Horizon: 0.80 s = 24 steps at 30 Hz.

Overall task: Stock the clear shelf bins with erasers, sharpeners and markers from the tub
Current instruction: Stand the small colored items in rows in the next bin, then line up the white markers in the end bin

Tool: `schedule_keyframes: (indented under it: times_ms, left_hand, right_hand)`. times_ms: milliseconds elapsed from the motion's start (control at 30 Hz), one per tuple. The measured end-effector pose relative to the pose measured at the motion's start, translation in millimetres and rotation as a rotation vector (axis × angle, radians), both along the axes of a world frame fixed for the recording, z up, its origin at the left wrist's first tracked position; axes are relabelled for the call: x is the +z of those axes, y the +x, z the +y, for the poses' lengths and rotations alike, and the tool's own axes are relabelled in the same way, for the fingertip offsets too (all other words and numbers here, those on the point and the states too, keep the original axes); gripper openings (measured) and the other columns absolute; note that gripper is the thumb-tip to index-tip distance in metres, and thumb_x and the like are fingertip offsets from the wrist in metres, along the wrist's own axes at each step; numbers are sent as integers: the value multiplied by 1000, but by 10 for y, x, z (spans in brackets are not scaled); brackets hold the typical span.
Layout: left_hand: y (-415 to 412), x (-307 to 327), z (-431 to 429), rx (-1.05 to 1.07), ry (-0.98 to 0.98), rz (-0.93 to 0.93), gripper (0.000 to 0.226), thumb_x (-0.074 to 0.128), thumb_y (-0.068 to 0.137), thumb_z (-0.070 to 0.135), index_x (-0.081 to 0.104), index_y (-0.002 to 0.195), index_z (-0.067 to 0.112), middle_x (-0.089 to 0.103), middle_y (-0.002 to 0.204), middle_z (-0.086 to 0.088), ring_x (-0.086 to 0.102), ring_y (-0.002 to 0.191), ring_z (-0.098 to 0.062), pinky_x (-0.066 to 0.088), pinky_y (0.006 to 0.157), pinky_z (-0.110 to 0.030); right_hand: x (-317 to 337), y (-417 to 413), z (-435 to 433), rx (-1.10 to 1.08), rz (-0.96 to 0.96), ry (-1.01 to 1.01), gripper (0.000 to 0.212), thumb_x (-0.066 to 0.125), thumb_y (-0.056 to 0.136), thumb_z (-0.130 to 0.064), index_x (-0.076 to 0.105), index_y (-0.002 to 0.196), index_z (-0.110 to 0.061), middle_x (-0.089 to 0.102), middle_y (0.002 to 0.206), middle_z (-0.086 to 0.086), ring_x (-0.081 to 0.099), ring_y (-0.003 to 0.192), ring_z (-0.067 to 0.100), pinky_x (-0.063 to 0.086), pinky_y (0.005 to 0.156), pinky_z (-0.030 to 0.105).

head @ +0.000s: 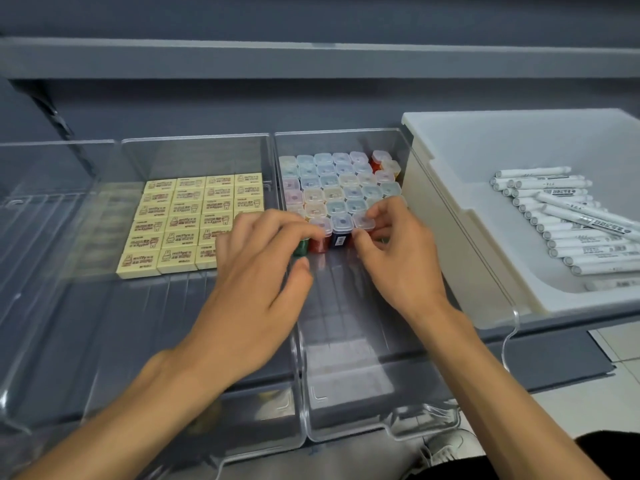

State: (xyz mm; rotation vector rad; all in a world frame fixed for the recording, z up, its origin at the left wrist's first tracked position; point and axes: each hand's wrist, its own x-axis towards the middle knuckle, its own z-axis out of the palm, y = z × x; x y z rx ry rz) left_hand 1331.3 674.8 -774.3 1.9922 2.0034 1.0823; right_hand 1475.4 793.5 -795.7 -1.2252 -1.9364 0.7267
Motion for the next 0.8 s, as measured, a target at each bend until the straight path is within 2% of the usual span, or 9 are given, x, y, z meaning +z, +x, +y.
schedule_keyframes:
  times_ms: [100, 233, 367, 433, 500, 567, 700, 800]
  left_hand:
    - [25, 25, -15, 6, -42, 45, 42, 27, 94, 38, 46, 131, 31, 42, 120, 21, 28, 117, -1, 19, 94, -20]
    - [35, 104, -24, 0, -67, 60, 45, 25, 94, 46, 40, 134, 33, 45, 121, 21, 26, 116, 1, 15, 95, -15]
    - [107, 225, -2, -2, -74, 0, 45, 26, 96, 45, 35, 138, 35, 46, 120, 19, 27, 113, 1, 15, 94, -21]
    - [183, 338, 30, 15, -50, -69, 42, 30, 97, 43, 35, 138, 34, 45, 123, 18, 30, 118, -1, 16, 97, -24]
    - [305, 490, 64, 16, -4, -242, 42, 35, 95, 41, 36, 137, 35, 45, 126, 17, 34, 125, -4, 24, 106, -31]
    - [439, 655, 110, -21, 70, -348, 43, 38, 91, 38, 38, 134, 36, 46, 129, 14, 39, 128, -6, 30, 111, -38]
    - [698, 836, 311, -58, 134, -274, 45, 41, 89, 31, 48, 134, 28, 49, 128, 13, 43, 128, -10, 31, 110, -39]
    - [946, 847, 510, -45, 75, -220, 35, 46, 97, 22, 52, 132, 26, 53, 128, 7, 42, 127, -17, 30, 109, -41]
  right_hand:
    - [29, -5, -35, 10, -85, 32, 20, 60, 90, -23, 51, 108, -21, 62, 102, 2, 62, 88, 19, 54, 80, 42]
    - [139, 40, -217, 22, -249, 126, 31, 56, 93, -27, 46, 120, -17, 50, 121, 4, 54, 99, 23, 47, 80, 36]
    - [312, 135, -389, 72, -254, 137, 36, 56, 93, -28, 44, 126, -16, 47, 126, 2, 51, 106, 19, 45, 86, 34]
    - [465, 205, -466, 72, -227, 163, 35, 56, 93, -27, 46, 125, -16, 48, 126, 0, 50, 108, 17, 43, 88, 30]
    - [675, 306, -532, 80, -208, 211, 35, 58, 92, -26, 49, 124, -16, 49, 126, -1, 49, 109, 15, 39, 87, 25]
    - [896, 420, -556, 84, -225, 276, 34, 59, 91, -26, 52, 123, -18, 51, 124, -1, 49, 111, 16, 39, 86, 26]
    - [1187, 738, -382, 7, -221, 302, 31, 59, 90, -31, 56, 120, -22, 55, 123, -2, 50, 115, 18, 42, 92, 32]
    - [1207, 1097, -192, -114, -270, 182, 41, 59, 90, -39, 54, 127, -22, 54, 131, 3, 49, 122, 23, 40, 98, 35]
